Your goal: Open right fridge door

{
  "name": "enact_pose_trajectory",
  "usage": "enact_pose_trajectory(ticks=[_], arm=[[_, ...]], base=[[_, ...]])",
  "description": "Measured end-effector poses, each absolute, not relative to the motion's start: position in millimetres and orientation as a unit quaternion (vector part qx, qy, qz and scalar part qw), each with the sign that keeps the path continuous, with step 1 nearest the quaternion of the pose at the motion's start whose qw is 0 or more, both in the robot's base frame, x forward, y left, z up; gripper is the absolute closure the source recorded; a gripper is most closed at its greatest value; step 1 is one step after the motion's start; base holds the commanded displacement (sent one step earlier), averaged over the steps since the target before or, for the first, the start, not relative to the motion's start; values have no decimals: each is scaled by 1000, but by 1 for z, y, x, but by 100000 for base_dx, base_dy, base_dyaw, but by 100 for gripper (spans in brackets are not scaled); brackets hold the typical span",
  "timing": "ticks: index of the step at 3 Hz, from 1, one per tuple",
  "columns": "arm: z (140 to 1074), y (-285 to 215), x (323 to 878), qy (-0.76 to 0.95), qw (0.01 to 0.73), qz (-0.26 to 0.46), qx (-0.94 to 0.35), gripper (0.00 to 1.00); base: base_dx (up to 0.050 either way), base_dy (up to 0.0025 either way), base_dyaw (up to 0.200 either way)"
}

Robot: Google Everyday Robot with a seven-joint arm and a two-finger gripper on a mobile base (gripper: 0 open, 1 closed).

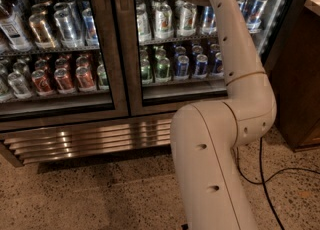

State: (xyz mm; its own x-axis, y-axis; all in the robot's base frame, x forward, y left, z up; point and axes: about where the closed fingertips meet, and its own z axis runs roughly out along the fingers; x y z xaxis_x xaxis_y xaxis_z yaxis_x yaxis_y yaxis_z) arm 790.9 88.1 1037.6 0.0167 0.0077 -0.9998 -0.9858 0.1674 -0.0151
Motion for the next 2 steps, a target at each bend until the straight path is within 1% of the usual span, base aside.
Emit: enact_pose_trajectory(ticks=[2], arm=[[1038,88,791,534,546,455,-458,10]], base=[[0,0,0]])
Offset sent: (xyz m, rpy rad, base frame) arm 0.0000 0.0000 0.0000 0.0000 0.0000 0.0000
